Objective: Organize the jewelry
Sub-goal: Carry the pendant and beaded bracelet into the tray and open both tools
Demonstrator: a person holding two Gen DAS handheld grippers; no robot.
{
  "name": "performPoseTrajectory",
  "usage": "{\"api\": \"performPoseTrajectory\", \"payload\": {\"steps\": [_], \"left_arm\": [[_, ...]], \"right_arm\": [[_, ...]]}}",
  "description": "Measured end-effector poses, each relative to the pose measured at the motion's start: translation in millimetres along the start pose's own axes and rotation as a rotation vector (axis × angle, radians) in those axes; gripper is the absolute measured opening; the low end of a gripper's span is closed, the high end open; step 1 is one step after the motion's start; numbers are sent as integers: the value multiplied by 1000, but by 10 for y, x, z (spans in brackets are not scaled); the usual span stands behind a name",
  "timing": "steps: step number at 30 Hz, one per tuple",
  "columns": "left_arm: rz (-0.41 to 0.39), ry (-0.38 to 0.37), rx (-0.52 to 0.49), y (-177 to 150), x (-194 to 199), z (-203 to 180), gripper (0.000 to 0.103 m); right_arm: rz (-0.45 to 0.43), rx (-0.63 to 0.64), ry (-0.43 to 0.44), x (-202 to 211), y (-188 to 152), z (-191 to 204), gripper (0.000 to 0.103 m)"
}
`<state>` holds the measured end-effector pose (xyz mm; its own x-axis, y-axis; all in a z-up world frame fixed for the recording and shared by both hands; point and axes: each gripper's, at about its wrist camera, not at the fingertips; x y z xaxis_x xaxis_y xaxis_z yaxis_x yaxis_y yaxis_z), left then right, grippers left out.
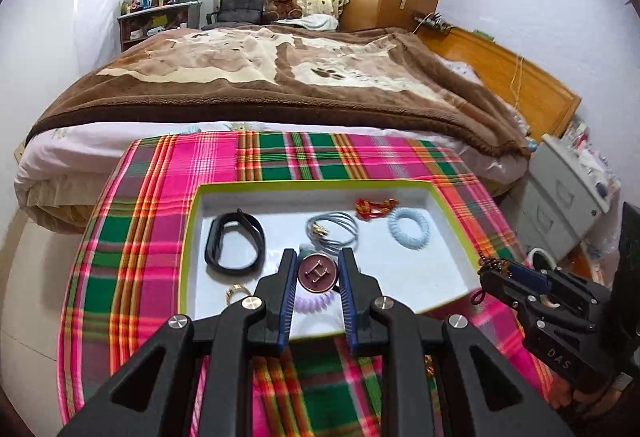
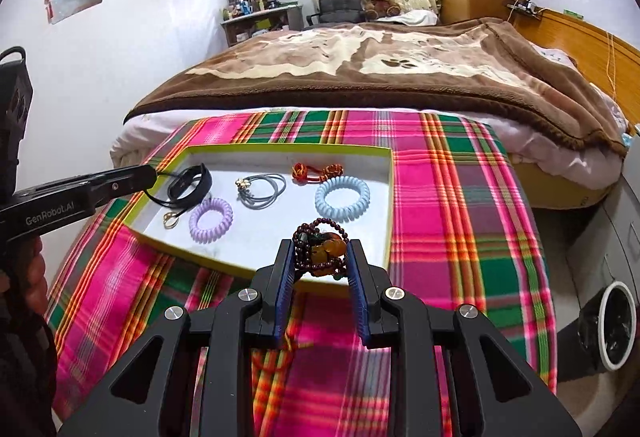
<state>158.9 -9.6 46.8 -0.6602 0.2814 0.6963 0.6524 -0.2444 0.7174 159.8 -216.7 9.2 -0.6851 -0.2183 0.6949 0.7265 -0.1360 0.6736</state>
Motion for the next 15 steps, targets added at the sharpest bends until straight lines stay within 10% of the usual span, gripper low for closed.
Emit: {"api": "performPoseTrajectory", "payload": {"steps": [15], "left_arm": [[49,-37,53,132,-500,245,22]], "right_arm": [[47,-2,-29,-448,135,7,27]]}}
Point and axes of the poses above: each gripper's, at about its wrist camera, not at the fingertips, and x roughly against the way its jaws point, z to its left, y to its top, and after that the axes turned 11 degrees about -x, right-handed
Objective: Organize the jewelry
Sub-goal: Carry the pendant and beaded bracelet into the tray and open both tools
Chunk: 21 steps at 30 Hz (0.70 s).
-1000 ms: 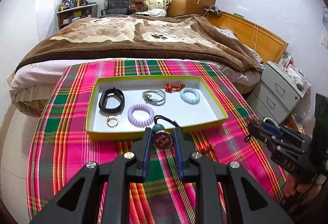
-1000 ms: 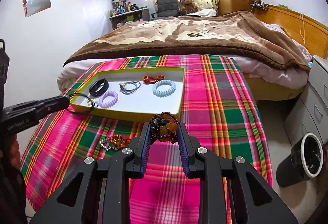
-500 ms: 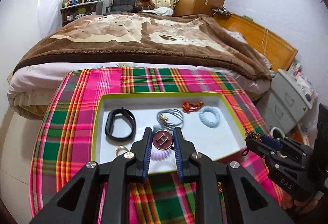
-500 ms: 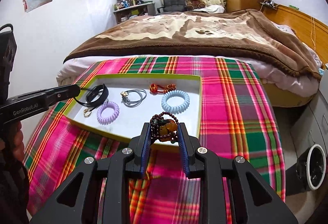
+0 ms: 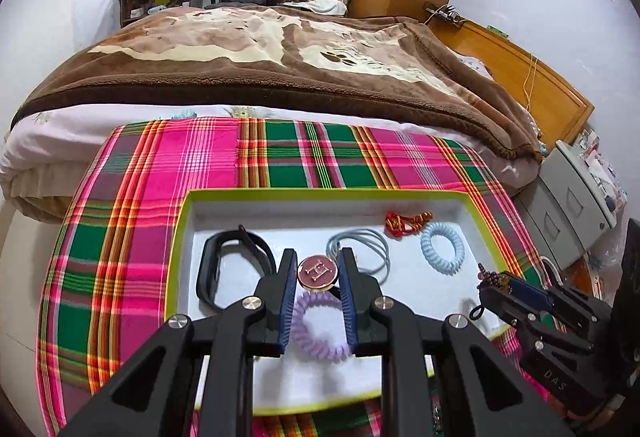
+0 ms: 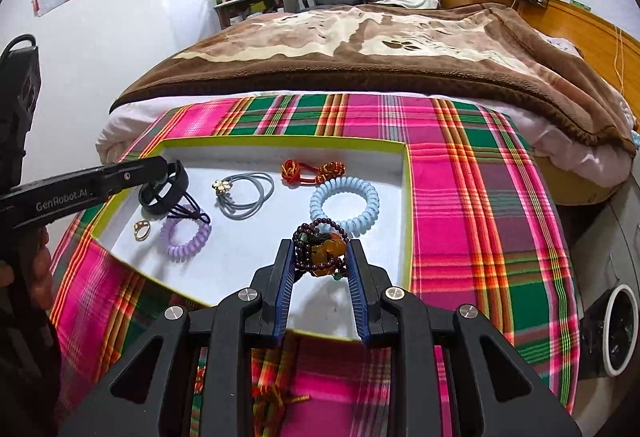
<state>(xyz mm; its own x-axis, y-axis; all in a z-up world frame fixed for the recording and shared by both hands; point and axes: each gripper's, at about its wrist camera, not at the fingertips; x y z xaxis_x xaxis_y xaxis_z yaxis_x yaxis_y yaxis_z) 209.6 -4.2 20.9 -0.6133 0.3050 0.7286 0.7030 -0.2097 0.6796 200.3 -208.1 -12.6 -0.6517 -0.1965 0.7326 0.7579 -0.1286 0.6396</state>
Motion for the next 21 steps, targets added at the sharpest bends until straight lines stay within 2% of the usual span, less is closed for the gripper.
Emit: {"api": "performPoseTrajectory", "payload": {"steps": [6,13,21], "left_arm": [[-39,-4,23,89,-15,96,22],[29,9,14,3,-226,110,22],[72,37,-20,-33,-314,32,22]], "right_arm": [[18,32,-10,-115,-8,61,27],[61,60,-13,-251,-41,120,27],[102,47,37,-294,-63,107,27]]}}
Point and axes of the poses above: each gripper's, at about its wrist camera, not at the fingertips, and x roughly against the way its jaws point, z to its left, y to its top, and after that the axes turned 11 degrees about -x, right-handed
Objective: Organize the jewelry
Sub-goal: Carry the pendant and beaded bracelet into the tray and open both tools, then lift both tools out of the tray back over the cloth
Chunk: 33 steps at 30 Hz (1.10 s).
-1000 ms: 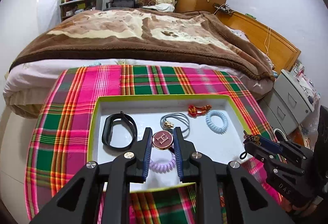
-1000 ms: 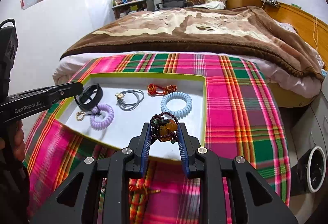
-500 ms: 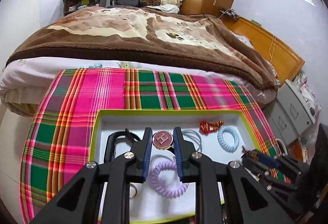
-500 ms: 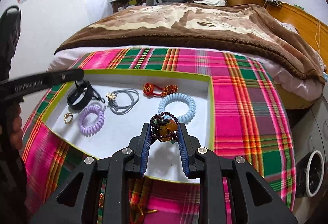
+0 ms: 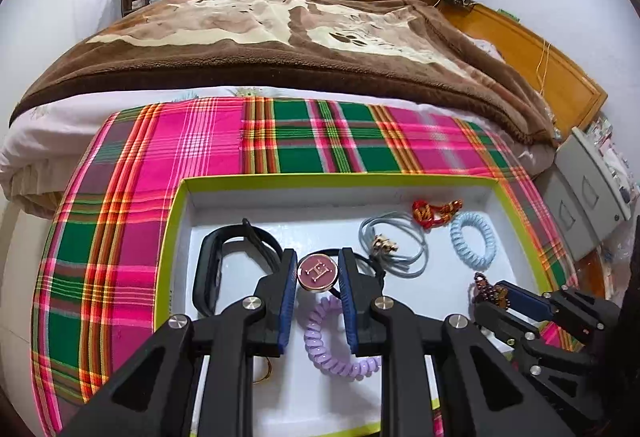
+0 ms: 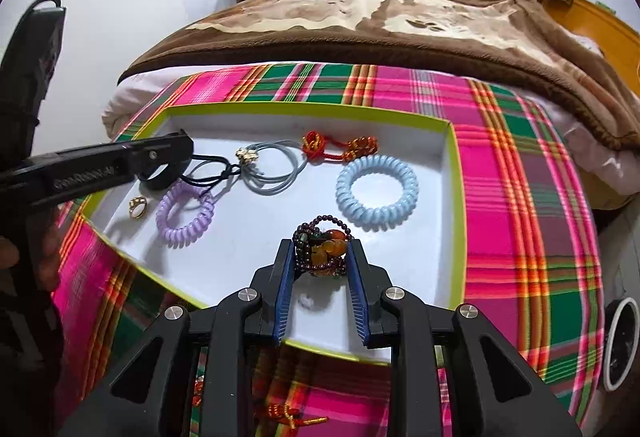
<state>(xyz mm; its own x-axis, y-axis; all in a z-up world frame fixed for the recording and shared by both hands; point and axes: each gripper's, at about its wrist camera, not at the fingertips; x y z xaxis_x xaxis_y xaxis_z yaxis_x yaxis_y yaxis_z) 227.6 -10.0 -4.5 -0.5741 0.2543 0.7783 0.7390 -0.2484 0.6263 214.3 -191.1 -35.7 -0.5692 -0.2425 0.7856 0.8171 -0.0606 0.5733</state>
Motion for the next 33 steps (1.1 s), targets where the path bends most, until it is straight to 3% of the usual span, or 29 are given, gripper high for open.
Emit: {"api": "performPoseTrajectory", "payload": {"steps": [12,16,22,28,30,33], "left_arm": [[15,-8,7,-17,-29,-11,23],[16,-6,-3,-25,-22,-31,31],[15,6,0,-42,1,-31,39],[10,6,1,-49,41,-33,39],[6,7,0,-54,64,-44,40],[4,13,-3,-70,107,-65,40]], "right_arm": [[11,19,-1,-3,-5,39,28],[12,20,1,-5,-16,37,29],[7,20,2,10,-31,43,33],[-1,14,2,40,-47,50,37],[-2,13,10,48,-49,64,47],[-7,12,12,73,-63,77,47]]}}
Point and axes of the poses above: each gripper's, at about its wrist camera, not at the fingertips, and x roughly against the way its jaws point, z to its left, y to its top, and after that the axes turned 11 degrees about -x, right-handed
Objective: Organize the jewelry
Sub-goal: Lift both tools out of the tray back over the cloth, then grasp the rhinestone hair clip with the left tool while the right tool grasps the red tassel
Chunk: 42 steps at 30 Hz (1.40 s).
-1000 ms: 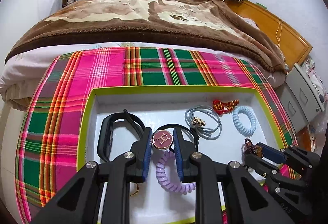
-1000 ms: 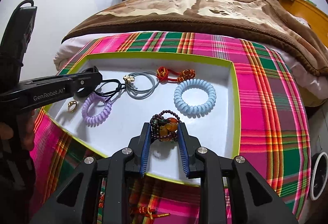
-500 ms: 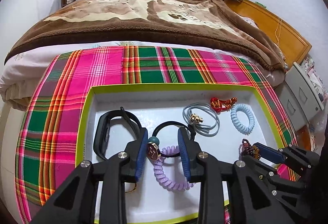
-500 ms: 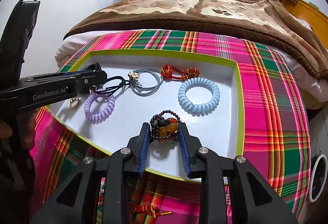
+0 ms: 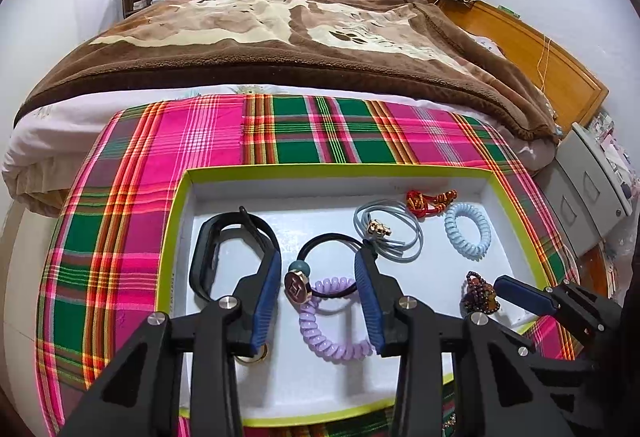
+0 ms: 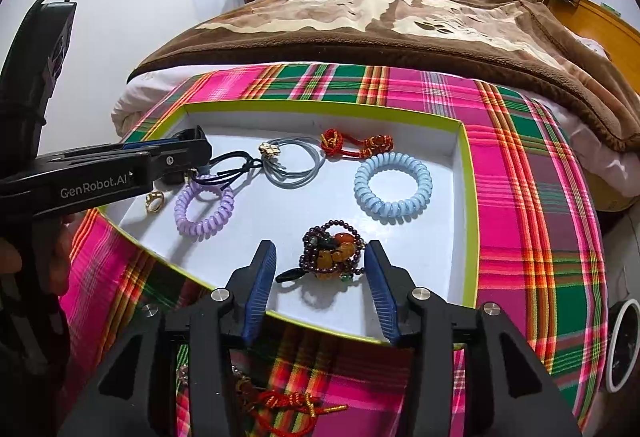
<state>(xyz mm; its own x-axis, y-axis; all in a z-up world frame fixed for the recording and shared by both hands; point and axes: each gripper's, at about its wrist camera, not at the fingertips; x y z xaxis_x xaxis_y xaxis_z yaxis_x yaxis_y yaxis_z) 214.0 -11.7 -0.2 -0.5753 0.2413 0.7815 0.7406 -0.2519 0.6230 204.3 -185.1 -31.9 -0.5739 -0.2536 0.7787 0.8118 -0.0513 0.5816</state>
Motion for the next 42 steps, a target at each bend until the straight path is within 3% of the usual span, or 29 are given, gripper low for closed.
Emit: {"api": "performPoseTrajectory", "payload": {"steps": [11,24,30,36,42], "left_arm": [[-43,7,-13,-104,302,-92,43],[-67,-20,10,-538,635,-223,45],[-51,-25,26,-741,687,-225,45],[-38,-25,44,-870,722,-214,45],[-21,-29,52,-944,709,-243,45]], "right_arm": [[-56,-19,13,261,-82,-6,47],[-78,-21,62,600,-390,-27,47],[-67,38,174,632,-522,-51,47],[-22,190,178,532,-599,37,47],[39,237,220,351,-580,98,47]]}}
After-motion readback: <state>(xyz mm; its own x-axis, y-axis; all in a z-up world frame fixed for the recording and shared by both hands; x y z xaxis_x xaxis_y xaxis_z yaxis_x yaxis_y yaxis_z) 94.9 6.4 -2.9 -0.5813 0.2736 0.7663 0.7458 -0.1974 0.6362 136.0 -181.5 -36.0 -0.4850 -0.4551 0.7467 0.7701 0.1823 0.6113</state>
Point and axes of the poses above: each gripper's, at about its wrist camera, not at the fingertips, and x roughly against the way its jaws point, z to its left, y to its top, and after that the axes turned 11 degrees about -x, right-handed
